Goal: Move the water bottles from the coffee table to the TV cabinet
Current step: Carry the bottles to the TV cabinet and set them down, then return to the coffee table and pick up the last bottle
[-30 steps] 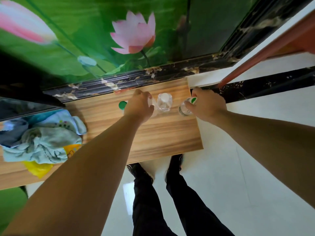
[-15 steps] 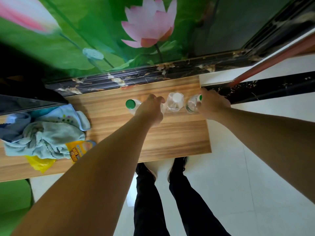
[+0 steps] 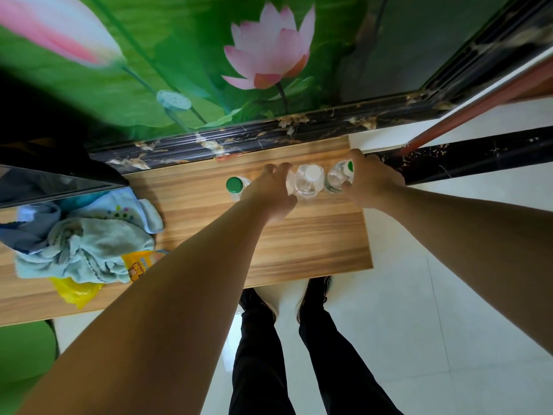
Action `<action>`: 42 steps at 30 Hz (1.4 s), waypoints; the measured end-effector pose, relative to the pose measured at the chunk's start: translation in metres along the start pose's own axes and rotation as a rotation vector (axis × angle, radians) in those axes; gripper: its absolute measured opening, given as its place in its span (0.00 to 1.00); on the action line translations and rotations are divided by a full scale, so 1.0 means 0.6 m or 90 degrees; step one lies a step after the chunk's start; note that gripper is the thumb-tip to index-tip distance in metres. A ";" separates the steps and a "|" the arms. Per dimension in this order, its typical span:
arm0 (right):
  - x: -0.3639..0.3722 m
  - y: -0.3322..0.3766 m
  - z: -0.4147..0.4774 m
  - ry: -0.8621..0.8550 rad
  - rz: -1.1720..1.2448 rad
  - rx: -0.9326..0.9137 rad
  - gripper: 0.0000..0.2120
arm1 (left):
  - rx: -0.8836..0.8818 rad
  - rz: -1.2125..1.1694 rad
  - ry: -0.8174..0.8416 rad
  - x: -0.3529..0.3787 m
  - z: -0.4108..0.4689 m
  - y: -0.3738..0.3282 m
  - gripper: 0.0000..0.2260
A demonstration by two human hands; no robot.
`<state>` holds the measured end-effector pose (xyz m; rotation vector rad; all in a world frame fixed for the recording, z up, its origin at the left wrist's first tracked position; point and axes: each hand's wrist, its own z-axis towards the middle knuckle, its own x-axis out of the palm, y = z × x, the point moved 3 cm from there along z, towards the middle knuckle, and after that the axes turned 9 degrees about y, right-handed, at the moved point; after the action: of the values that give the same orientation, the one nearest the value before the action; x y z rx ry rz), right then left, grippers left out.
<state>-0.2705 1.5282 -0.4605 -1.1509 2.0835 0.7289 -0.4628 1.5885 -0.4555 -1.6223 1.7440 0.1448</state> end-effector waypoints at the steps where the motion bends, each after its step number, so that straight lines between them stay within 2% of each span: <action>1: -0.001 0.001 -0.006 -0.006 0.002 0.001 0.26 | 0.007 0.002 0.001 -0.001 -0.001 -0.002 0.30; 7: -0.045 -0.004 -0.050 -0.034 -0.028 0.003 0.31 | 0.057 0.062 -0.004 -0.027 -0.023 -0.024 0.27; 14: -0.162 0.021 -0.107 -0.029 -0.014 -0.025 0.26 | 0.074 0.138 -0.030 -0.133 -0.097 -0.076 0.20; 21: -0.288 0.159 -0.172 -0.053 -0.022 -0.197 0.24 | 0.091 0.105 -0.148 -0.284 -0.222 -0.064 0.18; 25: -0.353 0.261 -0.206 -0.061 -0.058 -0.305 0.20 | 0.065 0.008 -0.229 -0.349 -0.306 -0.025 0.16; 31: -0.380 0.423 -0.264 -0.056 -0.208 -0.481 0.19 | -0.021 -0.079 -0.410 -0.362 -0.474 0.055 0.17; 34: -0.372 0.486 -0.300 -0.045 -0.314 -0.576 0.20 | -0.117 -0.103 -0.494 -0.344 -0.581 0.095 0.18; 38: -0.333 0.543 -0.357 -0.034 -0.307 -0.693 0.18 | -0.240 -0.135 -0.573 -0.295 -0.699 0.126 0.18; 42: -0.289 0.590 -0.432 -0.010 -0.292 -0.753 0.17 | -0.343 -0.155 -0.636 -0.212 -0.803 0.136 0.17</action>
<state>-0.5768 1.5948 -0.1079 -2.0842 1.1628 1.7811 -0.7519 1.4468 -0.0670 -1.6477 0.7504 1.1634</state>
